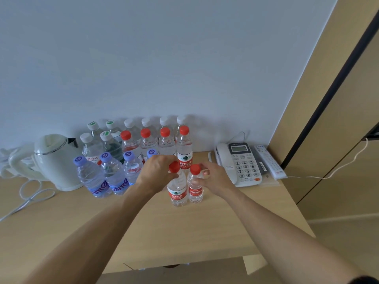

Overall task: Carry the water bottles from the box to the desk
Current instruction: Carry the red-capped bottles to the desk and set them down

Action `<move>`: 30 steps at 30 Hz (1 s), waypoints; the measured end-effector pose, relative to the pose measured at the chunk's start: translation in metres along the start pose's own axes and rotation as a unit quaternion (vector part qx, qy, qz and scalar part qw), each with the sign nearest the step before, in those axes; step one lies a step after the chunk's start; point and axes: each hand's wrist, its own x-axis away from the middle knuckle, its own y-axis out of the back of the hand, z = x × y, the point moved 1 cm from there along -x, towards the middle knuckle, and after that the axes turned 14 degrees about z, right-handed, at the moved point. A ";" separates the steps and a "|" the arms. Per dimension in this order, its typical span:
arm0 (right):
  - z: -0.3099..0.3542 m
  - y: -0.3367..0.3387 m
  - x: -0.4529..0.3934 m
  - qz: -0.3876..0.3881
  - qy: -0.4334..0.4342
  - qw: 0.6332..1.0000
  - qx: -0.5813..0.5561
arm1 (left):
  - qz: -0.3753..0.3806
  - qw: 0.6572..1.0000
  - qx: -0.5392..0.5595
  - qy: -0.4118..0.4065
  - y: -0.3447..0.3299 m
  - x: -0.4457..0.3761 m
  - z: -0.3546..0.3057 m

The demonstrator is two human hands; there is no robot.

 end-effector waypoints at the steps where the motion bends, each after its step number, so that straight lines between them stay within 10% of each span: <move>1: 0.000 0.000 0.000 0.000 -0.001 1.000 -0.004 | 0.002 1.000 -0.008 0.005 0.001 -0.002 0.000; 30: 0.005 -0.006 -0.003 -0.035 0.021 0.999 0.031 | 0.062 0.990 -0.097 0.079 0.038 -0.054 0.001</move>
